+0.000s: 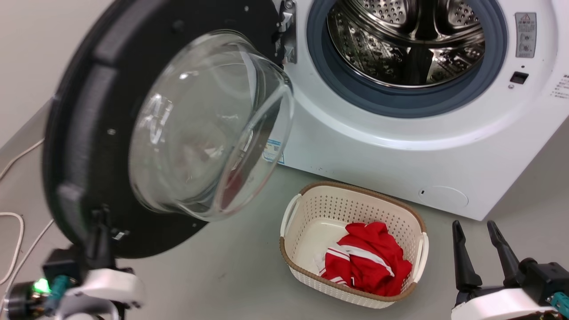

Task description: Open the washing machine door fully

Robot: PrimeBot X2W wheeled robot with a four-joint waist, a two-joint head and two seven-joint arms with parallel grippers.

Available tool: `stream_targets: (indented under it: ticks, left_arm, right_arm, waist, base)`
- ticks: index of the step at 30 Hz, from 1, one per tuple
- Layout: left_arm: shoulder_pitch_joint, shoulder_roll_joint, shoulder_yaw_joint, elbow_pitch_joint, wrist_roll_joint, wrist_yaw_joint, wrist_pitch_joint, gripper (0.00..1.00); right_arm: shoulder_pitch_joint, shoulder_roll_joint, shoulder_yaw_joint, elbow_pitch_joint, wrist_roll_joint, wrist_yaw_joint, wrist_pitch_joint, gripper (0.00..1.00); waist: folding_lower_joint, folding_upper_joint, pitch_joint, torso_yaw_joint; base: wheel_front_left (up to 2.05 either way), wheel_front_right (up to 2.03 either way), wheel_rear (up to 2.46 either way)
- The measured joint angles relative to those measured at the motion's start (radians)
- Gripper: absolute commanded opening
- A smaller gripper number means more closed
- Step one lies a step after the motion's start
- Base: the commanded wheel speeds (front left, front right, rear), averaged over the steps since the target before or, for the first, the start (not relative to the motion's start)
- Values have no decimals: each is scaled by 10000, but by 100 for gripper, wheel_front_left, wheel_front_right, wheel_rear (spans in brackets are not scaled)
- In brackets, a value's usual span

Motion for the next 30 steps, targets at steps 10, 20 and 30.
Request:
stream_targets:
  ticks: [10,20,30]
  left_arm:
    - [-1055,403,2061,1369,-282,-324,-25,0]
    - [-1916,1133,3770,3062,-117,-938,-31,0]
    - [-2247,754,4111,3304,681,-961,-44,0]
  right_arm:
    - [-203,-2,38,-188,-146,0,146,100]
    - [-474,-2,50,-301,-240,0,234,100]
    - [-493,-2,38,-226,-234,0,234,100]
  waist:
    - [0,0,445,-360]
    - [1,0,768,-788]
    - [1,0,802,-951]
  base:
    - [0,0,0]
    - [0,0,0]
    - [0,0,0]
